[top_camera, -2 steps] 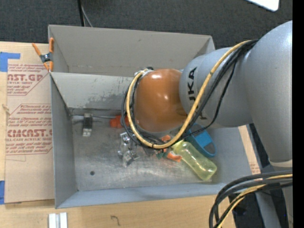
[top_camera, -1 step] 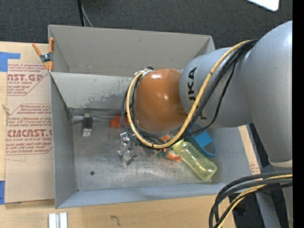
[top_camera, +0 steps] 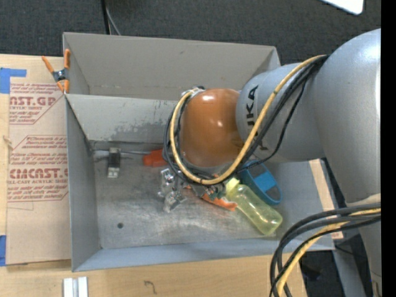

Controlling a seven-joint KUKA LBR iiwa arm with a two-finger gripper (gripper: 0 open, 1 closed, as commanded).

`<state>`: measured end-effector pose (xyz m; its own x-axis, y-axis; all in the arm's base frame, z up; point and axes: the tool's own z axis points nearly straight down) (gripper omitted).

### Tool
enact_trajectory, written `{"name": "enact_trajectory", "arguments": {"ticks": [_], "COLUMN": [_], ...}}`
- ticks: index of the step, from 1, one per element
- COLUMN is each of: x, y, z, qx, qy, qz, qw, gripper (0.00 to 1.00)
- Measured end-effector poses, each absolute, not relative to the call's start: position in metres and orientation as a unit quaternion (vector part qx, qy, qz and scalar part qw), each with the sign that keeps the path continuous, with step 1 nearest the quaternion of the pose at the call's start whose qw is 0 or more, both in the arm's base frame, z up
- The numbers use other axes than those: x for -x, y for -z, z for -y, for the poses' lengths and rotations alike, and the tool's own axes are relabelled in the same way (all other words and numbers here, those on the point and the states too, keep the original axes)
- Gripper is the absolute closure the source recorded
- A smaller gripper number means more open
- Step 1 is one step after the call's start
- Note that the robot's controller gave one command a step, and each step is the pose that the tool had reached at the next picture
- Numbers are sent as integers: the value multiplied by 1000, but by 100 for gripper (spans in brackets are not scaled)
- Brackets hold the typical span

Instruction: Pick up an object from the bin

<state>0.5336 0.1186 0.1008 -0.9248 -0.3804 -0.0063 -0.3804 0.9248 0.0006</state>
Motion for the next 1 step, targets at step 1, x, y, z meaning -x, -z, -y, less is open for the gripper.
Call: {"name": "enact_trajectory", "arguments": {"ticks": [1], "x": [-539], "y": [-125], "z": [-116], "qx": [168], "qy": [0], "qz": [-986], "qw": [-6], "gripper": [100]}}
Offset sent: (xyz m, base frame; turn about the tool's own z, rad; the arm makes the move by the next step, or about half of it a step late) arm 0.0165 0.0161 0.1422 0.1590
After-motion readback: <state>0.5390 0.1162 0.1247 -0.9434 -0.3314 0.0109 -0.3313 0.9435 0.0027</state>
